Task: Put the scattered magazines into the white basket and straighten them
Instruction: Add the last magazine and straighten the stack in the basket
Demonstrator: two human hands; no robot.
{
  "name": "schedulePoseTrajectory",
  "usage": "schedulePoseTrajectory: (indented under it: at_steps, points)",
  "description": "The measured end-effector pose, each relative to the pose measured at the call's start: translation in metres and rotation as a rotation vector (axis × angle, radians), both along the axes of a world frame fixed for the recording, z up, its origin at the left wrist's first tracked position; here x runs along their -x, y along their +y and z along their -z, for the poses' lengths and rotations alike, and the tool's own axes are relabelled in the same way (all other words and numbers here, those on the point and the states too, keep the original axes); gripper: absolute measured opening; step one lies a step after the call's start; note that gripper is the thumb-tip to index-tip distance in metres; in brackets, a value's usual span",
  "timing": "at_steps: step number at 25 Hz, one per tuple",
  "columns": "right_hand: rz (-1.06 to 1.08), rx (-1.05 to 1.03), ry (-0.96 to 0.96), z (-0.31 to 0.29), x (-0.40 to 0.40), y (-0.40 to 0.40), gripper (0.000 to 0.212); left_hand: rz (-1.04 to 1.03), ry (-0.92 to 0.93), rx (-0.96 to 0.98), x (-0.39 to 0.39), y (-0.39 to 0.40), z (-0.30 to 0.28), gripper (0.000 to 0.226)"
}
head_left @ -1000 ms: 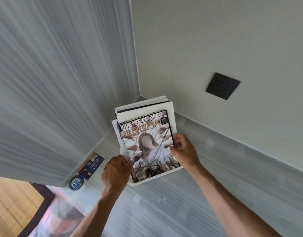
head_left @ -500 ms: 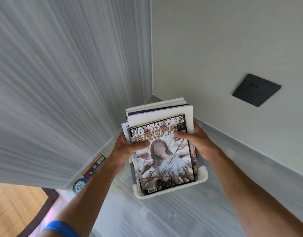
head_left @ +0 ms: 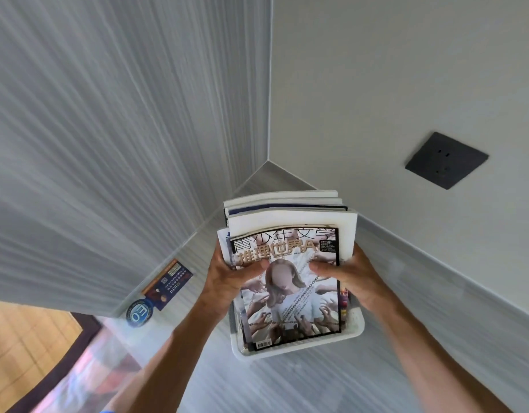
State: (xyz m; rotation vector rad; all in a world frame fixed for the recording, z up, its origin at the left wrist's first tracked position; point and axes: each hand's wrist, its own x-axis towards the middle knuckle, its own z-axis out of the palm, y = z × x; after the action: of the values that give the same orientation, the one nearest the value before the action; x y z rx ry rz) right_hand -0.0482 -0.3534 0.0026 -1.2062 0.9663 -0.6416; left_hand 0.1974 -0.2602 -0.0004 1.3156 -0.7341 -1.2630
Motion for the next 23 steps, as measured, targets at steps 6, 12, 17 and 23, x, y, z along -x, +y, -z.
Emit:
schedulePoseTrajectory:
  at_steps: [6, 12, 17, 23]
  points:
    - [0.020, 0.144, -0.013, -0.024, 0.014, 0.016, 0.060, 0.033, -0.154, 0.166, -0.006, 0.009, -0.023, 0.091]
    - [-0.118, 0.124, 0.085, -0.025, 0.023, 0.012, 0.065, 0.176, -0.389, 0.047, -0.003, 0.033, -0.020, 0.094]
    - [-0.107, 0.157, 0.205, -0.016, 0.018, 0.018, 0.051, 0.078, -0.397, -0.105, 0.001, 0.032, 0.002, 0.080]
    - [-0.075, 0.108, 0.149, 0.005, 0.026, 0.040, 0.054, 0.115, -0.336, -0.152, -0.001, 0.037, 0.016, 0.089]
